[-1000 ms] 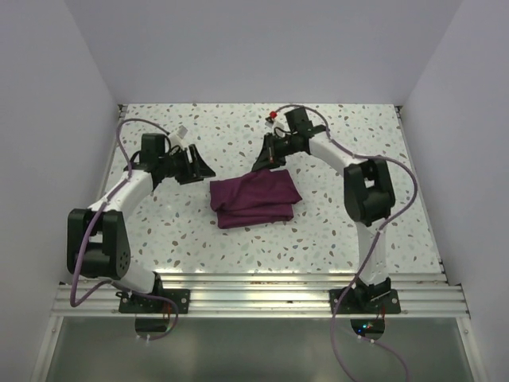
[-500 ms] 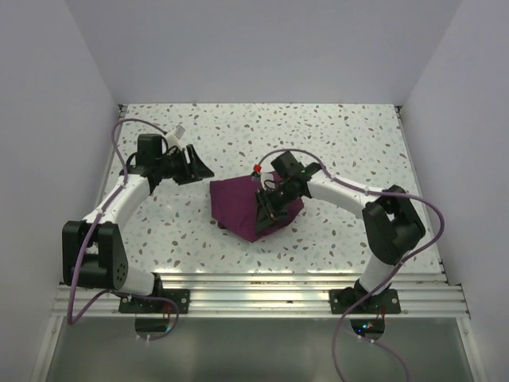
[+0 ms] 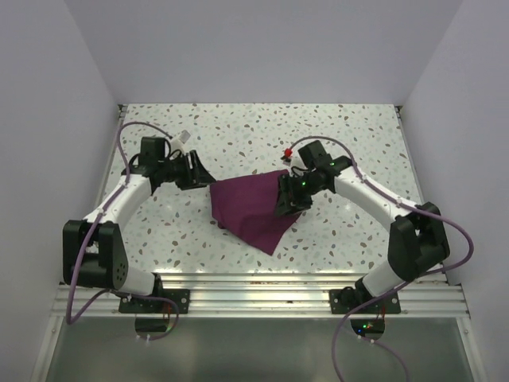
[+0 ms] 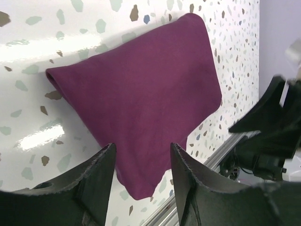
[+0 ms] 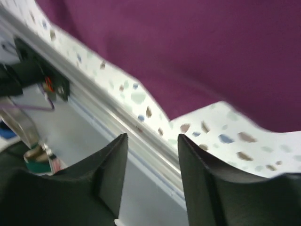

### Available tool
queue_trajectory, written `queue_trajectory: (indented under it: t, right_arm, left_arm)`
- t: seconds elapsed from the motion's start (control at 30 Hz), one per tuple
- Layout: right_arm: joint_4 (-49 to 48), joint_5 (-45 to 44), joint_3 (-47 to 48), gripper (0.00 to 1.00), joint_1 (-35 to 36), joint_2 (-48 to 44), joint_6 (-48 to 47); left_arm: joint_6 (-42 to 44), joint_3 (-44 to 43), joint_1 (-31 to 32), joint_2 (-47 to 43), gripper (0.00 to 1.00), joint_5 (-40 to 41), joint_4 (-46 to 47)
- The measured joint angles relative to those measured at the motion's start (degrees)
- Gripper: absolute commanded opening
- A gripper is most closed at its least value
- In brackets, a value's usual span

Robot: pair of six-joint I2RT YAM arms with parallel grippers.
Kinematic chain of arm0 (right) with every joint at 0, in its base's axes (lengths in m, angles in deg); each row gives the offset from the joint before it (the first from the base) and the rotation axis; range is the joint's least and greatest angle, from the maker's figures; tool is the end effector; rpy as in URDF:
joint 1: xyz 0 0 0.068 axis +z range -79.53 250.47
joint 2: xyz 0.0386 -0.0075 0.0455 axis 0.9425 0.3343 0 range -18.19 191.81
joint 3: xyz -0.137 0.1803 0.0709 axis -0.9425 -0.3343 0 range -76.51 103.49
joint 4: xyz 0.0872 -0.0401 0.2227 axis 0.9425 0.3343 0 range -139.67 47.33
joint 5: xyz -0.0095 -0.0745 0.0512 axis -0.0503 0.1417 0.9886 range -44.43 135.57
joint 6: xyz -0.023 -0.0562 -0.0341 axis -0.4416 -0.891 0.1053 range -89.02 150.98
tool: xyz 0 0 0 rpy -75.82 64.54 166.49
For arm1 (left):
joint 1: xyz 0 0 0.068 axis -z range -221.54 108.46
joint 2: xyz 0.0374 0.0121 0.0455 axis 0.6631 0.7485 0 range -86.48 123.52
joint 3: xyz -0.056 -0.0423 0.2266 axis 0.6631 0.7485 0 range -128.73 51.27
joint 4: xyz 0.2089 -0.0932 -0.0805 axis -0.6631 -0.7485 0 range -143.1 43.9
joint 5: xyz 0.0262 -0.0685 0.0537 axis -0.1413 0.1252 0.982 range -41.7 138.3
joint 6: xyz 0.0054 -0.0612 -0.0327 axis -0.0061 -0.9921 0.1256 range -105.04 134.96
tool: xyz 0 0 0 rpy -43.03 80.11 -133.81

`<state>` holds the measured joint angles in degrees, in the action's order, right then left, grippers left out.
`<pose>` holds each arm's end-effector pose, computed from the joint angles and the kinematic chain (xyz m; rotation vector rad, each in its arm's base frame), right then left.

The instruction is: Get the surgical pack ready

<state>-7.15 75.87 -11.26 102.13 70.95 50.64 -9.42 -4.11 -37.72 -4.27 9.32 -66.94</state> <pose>0.2366 0.1794 0.1918 -0.4577 2.8155 0.9528 0.2932 -0.0553 0.2033 -0.1042 2.4084 -1.0449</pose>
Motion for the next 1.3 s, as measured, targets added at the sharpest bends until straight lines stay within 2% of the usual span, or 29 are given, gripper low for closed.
queue_trajectory:
  t: [0.2,0.33,0.53,0.63,0.8,1.07,1.2,1.3]
  right_arm:
    - [-1.53,-1.01,5.66,0.33,-10.69,3.78,2.69]
    - [-2.21,-0.31,11.89,0.19,-11.98,9.92,3.37]
    - [-8.81,6.62,14.8,0.12,-12.39,18.4,5.66]
    - [-10.91,8.9,10.88,0.12,-12.98,19.58,6.1]
    - [-8.83,9.79,2.6,0.11,-13.9,18.12,4.24]
    - [-3.72,9.33,-2.86,0.11,-14.08,4.81,1.7]
    - [-4.22,8.87,-6.71,0.08,-13.64,3.69,1.92]
    - [-4.59,6.27,-9.53,0.01,-11.43,4.7,2.43]
  left_arm:
    - [0.0,-1.53,4.96,4.13,0.42,-2.89,0.26]
    - [-0.31,-1.9,7.17,8.9,0.33,-4.9,1.14]
    - [-0.7,1.57,7.1,11.98,0.22,-5.79,2.82]
    - [-0.46,3.85,7.1,11.98,0.21,-5.46,2.8]
    - [0.33,6.49,6.95,9.18,0.21,-3.85,0.92]
    - [3.39,6.62,6.23,0.5,0.22,0.74,-5.68]
    - [4.07,6.62,5.95,-0.9,0.22,2.99,-8.52]
    - [3.89,5.62,5.73,-2.05,0.36,5.46,-10.54]
